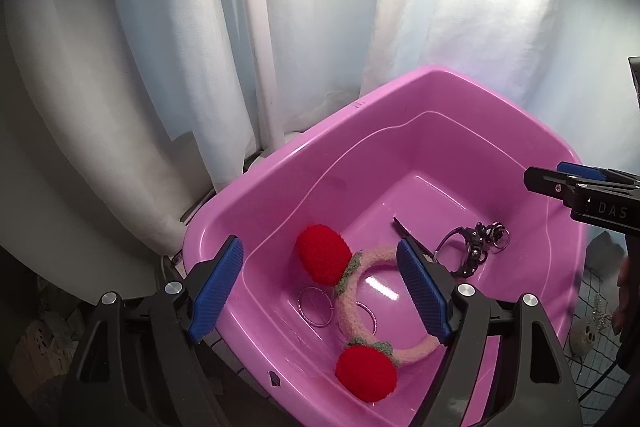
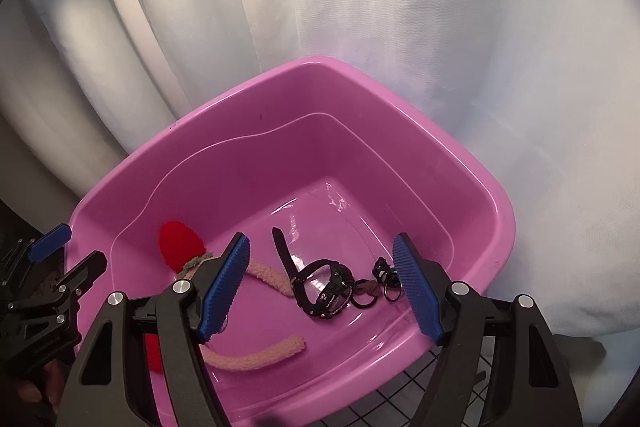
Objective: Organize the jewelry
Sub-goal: 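Open left tool to drop the headband while right tool releases the hair tie into the bin, then move both open tools back from the bin to the table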
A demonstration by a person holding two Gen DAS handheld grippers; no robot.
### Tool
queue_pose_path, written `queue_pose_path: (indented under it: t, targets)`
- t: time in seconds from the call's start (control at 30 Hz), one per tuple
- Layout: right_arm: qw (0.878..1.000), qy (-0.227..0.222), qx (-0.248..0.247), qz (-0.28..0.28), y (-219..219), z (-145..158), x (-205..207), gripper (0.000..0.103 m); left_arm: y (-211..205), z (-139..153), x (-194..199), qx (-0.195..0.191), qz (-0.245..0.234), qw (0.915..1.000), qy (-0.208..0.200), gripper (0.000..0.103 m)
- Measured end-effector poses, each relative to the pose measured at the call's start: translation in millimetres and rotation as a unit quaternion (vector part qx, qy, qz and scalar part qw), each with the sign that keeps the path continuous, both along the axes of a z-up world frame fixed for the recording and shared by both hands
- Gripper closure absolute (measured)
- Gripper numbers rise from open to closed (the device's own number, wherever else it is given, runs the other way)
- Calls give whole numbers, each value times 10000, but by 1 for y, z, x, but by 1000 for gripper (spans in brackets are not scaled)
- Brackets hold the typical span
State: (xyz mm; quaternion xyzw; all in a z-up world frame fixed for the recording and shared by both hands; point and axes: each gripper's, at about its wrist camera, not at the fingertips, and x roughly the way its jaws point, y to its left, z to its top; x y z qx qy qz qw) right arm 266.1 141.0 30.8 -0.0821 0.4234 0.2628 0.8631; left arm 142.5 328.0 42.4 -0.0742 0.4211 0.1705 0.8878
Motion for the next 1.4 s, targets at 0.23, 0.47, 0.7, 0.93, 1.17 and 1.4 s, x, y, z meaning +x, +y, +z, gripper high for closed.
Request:
queue_pose_path:
  t: [0.23, 0.47, 0.7, 0.93, 1.17, 1.4]
  targets:
    - [9997, -150, 207, -47, -14, 8, -18, 32, -4, 10, -20, -54, 34, 9999, -154, 23]
    - [9980, -359, 512, -77, -41, 25, -51, 32, -23, 21, -31, -32, -62, 9994, -326, 22]
    - [9963, -653, 531, -168, -69, 35, -87, 32, -50, 31, -49, -11, -158, 9988, -463, 22]
    - [9942, -884, 524, -311, -109, 36, -130, 32, -87, 39, -68, -5, -289, 9980, -563, 21]
    - [9924, -1019, 467, -516, -158, 32, -175, 32, -136, 43, -87, -26, -506, 9965, -659, 20]
    - [9902, -904, 508, -938, -222, 9, -215, 32, -191, 32, -100, -71, -889, 9941, -620, 18]
